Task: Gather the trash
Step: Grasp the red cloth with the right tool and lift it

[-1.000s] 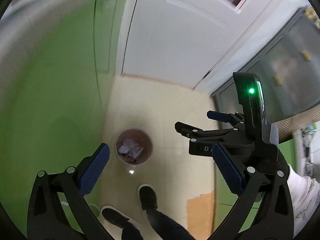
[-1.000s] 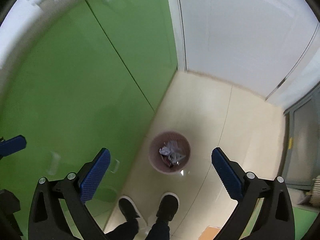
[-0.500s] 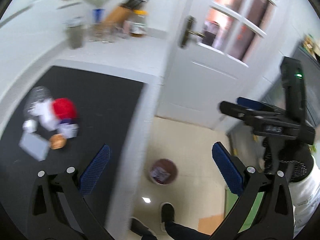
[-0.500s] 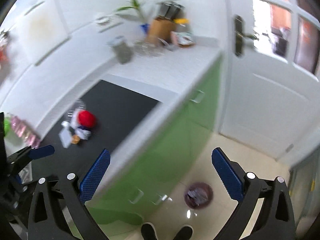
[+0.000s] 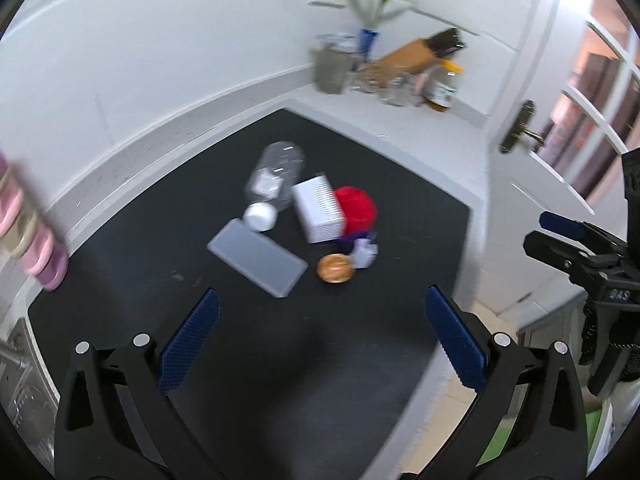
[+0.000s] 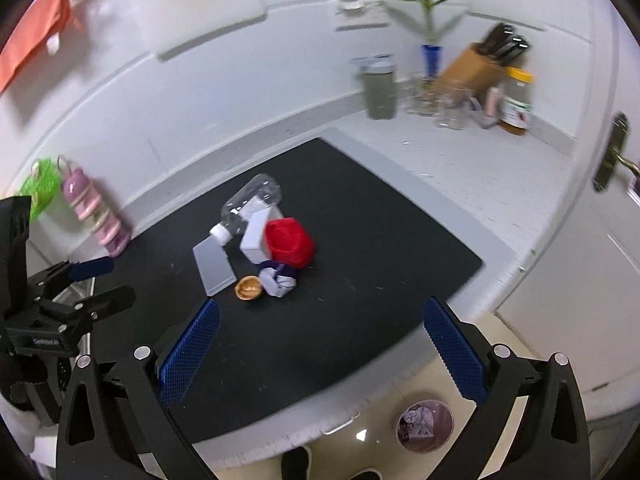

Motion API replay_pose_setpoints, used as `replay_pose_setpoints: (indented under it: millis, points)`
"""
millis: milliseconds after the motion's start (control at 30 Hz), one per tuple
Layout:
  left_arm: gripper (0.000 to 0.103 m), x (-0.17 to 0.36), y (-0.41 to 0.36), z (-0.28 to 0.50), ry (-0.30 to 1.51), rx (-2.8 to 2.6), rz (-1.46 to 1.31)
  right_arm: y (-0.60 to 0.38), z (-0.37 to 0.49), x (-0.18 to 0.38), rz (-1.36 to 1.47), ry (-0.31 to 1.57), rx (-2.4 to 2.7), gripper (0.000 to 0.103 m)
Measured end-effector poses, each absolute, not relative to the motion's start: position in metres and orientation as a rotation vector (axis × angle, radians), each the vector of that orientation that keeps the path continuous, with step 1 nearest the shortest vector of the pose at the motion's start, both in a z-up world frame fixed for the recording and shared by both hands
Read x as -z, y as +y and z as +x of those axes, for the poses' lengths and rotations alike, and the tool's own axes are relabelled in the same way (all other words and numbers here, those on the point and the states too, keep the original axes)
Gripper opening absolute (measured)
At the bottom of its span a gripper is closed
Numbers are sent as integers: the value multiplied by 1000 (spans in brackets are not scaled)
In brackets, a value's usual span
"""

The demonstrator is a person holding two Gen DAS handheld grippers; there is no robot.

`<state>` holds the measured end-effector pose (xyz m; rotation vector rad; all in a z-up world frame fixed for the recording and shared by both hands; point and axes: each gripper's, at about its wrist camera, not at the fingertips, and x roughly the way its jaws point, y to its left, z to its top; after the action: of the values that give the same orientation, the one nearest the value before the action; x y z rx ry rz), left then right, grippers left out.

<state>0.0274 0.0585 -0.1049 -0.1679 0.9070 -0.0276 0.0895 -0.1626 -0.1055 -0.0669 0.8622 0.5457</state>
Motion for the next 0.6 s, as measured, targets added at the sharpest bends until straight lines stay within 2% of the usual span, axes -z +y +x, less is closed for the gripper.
replay_pose_setpoints:
  millis: [333, 600]
  points:
    - [100, 125, 93, 47, 931, -15, -227, -94, 151, 144, -209, 933, -601, 97]
    - [100, 132, 109, 60, 948, -30, -246, -77, 206, 185, -257, 1009, -574, 97]
